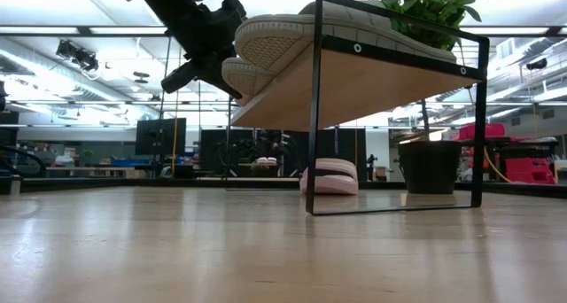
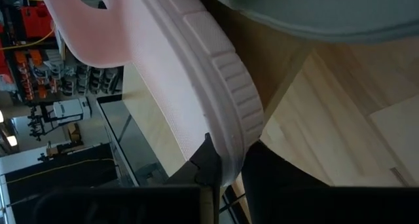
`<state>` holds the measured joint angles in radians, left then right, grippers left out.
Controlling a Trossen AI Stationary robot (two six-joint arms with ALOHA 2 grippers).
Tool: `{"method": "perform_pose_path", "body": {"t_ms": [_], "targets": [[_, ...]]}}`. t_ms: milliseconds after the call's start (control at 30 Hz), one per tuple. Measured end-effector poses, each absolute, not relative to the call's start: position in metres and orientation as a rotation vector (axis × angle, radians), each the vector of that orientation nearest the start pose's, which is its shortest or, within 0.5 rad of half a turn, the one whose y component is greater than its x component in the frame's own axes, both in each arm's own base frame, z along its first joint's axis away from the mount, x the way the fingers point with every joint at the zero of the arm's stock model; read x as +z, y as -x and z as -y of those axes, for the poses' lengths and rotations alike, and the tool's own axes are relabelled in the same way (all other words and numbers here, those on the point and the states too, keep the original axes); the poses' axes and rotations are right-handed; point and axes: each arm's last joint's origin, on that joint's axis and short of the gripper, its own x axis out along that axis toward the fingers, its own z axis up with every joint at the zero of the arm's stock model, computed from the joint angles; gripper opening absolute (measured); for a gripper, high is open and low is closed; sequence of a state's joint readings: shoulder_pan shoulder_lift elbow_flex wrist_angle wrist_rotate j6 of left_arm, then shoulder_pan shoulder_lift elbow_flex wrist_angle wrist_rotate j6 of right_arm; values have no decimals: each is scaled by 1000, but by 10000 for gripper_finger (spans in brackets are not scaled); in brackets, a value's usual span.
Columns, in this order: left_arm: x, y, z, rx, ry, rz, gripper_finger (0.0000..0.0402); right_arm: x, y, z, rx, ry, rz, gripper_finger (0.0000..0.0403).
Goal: Pick and place slides into the shelf
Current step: Put the top pink slipper on the shelf
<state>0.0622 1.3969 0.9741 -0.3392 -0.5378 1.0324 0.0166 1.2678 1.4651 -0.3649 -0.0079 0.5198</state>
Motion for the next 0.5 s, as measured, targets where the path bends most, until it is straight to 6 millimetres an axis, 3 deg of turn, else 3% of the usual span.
{"method": "perform_pose_path", "body": {"t_ms": [500], "targets": [[239,-301,-28,126,-1162,-1014,44,448,-265,-6,-1,-522,-156,2]]}}
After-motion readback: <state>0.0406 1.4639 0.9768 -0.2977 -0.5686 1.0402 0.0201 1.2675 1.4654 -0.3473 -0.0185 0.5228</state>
